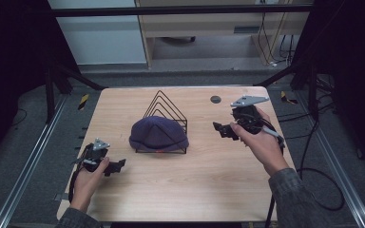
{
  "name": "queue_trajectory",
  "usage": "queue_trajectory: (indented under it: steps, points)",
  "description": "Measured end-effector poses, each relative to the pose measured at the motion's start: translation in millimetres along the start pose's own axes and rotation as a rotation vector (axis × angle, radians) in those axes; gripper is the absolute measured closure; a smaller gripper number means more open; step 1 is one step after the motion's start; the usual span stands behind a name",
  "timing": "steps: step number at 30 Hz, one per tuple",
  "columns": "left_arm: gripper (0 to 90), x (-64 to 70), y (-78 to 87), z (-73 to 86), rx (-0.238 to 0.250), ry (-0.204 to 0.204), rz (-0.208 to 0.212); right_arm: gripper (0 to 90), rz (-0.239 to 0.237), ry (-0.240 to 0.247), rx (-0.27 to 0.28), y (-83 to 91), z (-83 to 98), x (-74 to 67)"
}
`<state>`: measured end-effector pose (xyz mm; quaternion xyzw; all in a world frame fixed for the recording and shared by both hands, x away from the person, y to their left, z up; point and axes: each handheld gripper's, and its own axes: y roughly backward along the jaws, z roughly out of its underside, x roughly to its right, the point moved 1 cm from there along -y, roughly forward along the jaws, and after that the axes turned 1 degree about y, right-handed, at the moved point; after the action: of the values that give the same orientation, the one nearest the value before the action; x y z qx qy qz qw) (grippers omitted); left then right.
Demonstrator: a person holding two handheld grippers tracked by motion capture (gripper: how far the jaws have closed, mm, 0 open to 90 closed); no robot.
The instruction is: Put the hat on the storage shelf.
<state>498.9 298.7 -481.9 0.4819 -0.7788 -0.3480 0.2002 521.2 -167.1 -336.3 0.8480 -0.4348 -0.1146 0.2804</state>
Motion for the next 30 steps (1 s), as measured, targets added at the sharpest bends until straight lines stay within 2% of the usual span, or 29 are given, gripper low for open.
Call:
queue_trajectory:
  steps: [3, 6, 10, 14, 18, 26, 30]
  points:
    - [6.0, -0.9, 0.2, 0.4, 0.006, 0.007, -0.007, 14.5, 0.014, -0.009, -0.01, 3.2, 11.5, 9.8]
    - [6.0, -1.9, -0.5, 0.9, 0.004, 0.013, -0.01, 14.9, 0.021, -0.044, -0.014, 6.1, 23.2, 18.2]
    - [5.8, -2.0, -0.9, 0.2, 0.005, 0.012, -0.013, 14.9, 0.034, -0.067, -0.037, 6.3, 40.2, 27.4]
    - [5.8, -2.4, -2.2, 0.1, -0.004, 0.009, -0.015, 14.9, 0.043, -0.102, -0.047, 7.3, 57.3, 33.0]
    - [5.6, -2.0, -2.1, 0.2, -0.002, 0.011, -0.015, 15.4, 0.056, -0.118, -0.054, 6.5, 77.1, 39.1]
    - [5.6, -2.2, -3.5, 0.5, -0.006, 0.014, -0.016, 15.9, 0.058, -0.168, -0.093, -6.3, 118.5, 46.8]
    - [5.6, -2.7, -3.7, 2.2, -0.011, 0.014, -0.02, 16.0, 0.047, -0.183, -0.112, -15.4, 132.5, 47.7]
